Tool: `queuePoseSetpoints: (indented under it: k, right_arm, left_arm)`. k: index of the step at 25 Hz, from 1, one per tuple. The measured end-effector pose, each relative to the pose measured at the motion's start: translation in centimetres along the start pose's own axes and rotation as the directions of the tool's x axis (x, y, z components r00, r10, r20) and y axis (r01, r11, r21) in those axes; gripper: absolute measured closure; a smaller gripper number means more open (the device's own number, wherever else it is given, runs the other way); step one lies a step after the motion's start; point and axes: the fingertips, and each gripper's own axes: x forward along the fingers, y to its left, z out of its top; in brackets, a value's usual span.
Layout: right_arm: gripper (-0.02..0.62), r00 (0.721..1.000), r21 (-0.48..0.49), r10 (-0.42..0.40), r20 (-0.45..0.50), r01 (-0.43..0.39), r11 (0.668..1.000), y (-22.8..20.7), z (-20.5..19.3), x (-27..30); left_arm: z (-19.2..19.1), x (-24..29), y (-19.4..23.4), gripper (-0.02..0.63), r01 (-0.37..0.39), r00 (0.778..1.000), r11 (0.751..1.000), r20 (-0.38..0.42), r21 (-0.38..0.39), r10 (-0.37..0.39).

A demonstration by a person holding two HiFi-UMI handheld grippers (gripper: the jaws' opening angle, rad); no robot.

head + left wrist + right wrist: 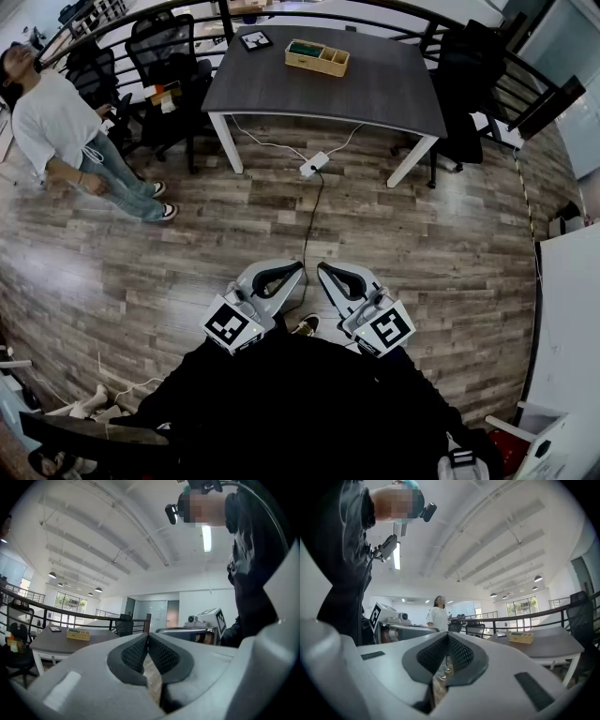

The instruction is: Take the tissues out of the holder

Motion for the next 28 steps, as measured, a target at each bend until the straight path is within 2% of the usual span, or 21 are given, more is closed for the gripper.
queuePoseSetpoints:
  k: [16, 24, 28]
  right_arm:
    - [0.592, 1.0, 0.006, -0.023, 0.007, 0.023, 1.0, -0.3, 0.1, -2.3]
    - [0.592, 0.999, 0.058, -0.049, 0.012, 0.049, 0.997, -3.1, -0.4, -0.6]
    - [0.592, 0.998, 0.049, -0.064, -0.006, 0.064, 0.997, -5.4, -0.8, 1.4]
  left_arm:
    - [0.4, 1.2, -2.0, 0.598, 0.016, 1.0, 1.0, -0.008, -0.005, -0.016]
    - [-0.2, 2.5, 1.1, 0.598, 0.016, 1.0, 1.0, -0.014, -0.023, -0.017]
    - [-0.6, 4.0, 3.8, 0.598, 0.029, 0.999, 0.999, -0.013, -0.014, -0.03]
